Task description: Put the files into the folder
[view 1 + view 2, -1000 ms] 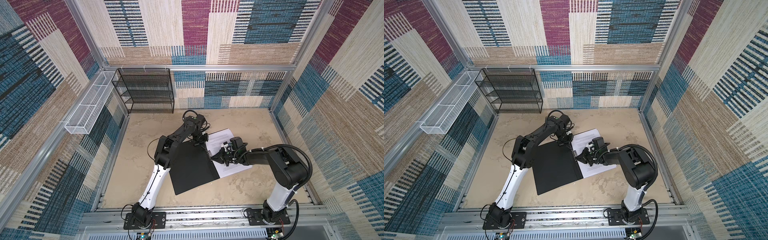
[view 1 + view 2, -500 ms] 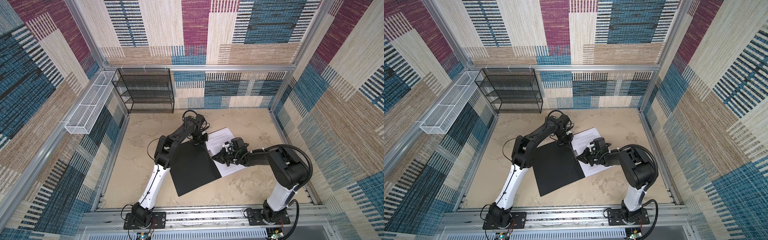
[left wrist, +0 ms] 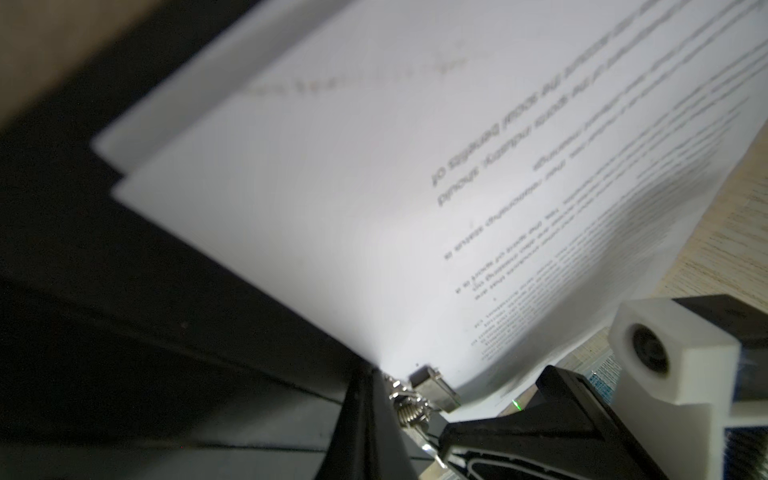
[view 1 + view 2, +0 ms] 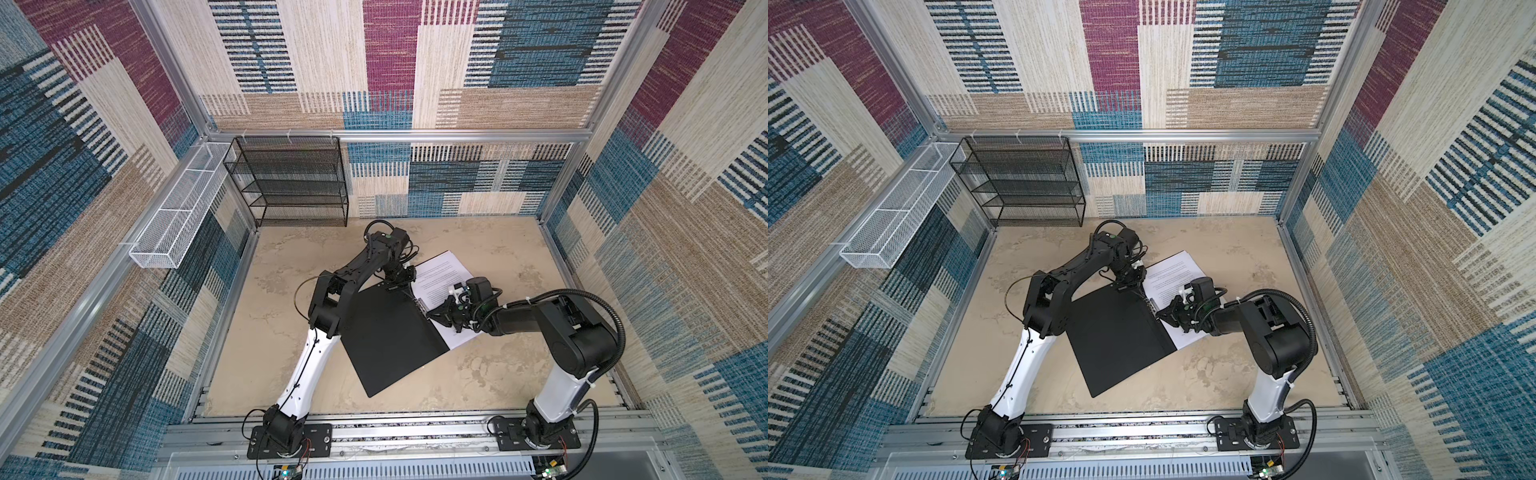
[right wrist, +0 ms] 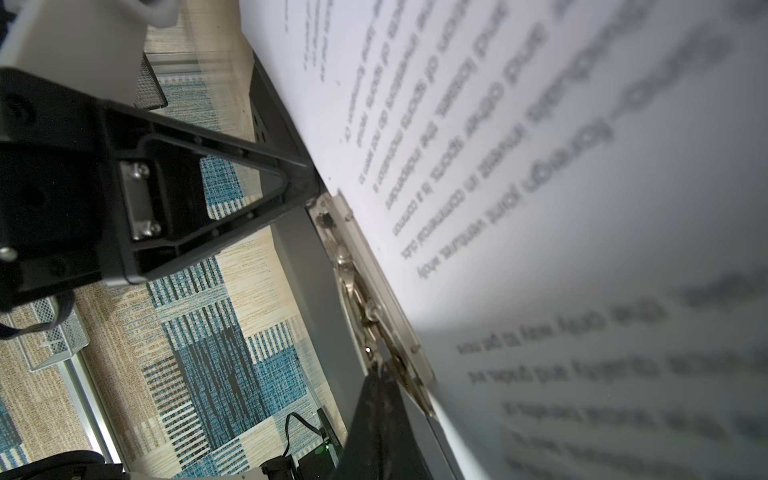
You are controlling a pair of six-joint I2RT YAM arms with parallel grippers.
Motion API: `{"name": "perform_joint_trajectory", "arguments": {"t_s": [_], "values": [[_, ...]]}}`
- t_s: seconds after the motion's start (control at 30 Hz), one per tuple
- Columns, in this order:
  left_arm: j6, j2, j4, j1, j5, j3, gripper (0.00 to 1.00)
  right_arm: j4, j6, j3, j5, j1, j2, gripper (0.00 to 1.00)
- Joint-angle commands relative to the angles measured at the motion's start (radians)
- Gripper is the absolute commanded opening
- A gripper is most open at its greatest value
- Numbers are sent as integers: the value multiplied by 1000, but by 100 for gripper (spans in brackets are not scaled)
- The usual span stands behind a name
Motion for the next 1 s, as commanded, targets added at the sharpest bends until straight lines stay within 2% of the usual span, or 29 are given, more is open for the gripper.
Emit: {"name": "perform_joint_trajectory", "arguments": {"t_s": [0.0,0.23,0.33,0.53,0.8,0.97], "values": [[25,71,-68,-4,-267,-21,0,-37,32,-27,261,-8,3,0],[29,87,-70,-3,-257,-13,0,-29,26,-22,265,-10,-1,0],[35,91,-69,-3,-241,-3,0,-84,-32,34,261,-7,4,0],[41,93,-69,-1,-235,3,0,-200,-116,96,334,1,-35,0],[42,100,-69,2,-224,7,0,-142,-148,130,206,17,-43,0],[68,111,-74,6,-254,45,0,-243,-216,221,184,23,-75,7]]}}
